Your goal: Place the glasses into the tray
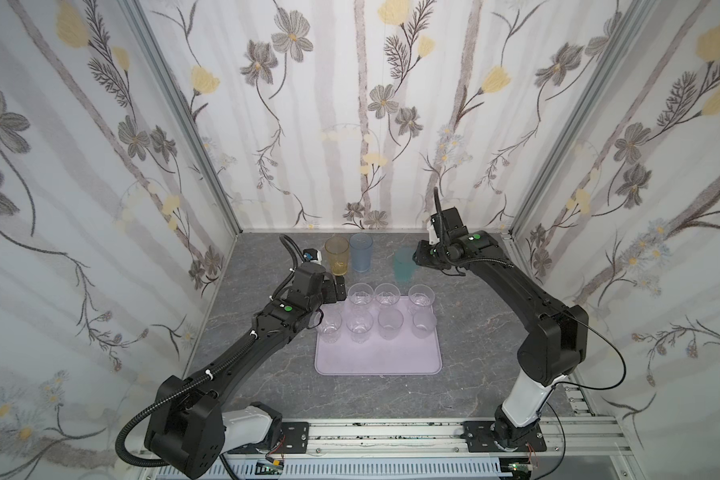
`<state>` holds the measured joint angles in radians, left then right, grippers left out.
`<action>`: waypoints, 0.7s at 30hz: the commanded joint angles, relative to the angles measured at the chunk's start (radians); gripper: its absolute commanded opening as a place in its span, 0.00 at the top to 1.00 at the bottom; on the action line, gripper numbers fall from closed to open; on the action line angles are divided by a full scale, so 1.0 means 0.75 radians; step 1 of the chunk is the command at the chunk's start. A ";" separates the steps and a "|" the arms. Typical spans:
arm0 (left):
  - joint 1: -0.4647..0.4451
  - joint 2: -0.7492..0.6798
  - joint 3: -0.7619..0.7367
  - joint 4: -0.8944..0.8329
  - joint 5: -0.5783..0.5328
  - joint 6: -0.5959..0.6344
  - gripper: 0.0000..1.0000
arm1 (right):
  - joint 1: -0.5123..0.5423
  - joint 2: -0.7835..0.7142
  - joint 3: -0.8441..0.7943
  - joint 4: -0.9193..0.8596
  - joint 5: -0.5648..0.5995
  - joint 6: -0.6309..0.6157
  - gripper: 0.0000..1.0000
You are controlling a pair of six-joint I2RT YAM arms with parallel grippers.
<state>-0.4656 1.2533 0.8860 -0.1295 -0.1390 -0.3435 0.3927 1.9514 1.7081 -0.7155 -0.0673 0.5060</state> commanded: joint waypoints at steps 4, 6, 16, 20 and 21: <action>0.012 0.002 -0.017 0.112 -0.085 -0.004 0.00 | -0.100 0.129 0.077 0.080 0.062 -0.005 0.58; 0.019 0.002 -0.022 0.118 -0.094 -0.004 0.00 | -0.106 0.181 0.107 0.078 0.052 -0.010 0.57; 0.069 0.040 -0.016 0.131 -0.038 -0.033 0.00 | -0.107 0.317 0.210 0.076 -0.024 -0.018 0.52; 0.154 0.111 0.033 0.132 0.090 -0.084 0.03 | -0.104 0.326 0.222 0.074 -0.031 -0.021 0.52; 0.176 0.135 0.054 0.132 0.119 -0.091 0.04 | -0.102 0.325 0.222 0.074 -0.032 -0.023 0.52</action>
<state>-0.3645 1.3296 0.8925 -0.0616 -0.1192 -0.3748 0.3138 2.1910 1.8648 -0.7002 -0.0788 0.4957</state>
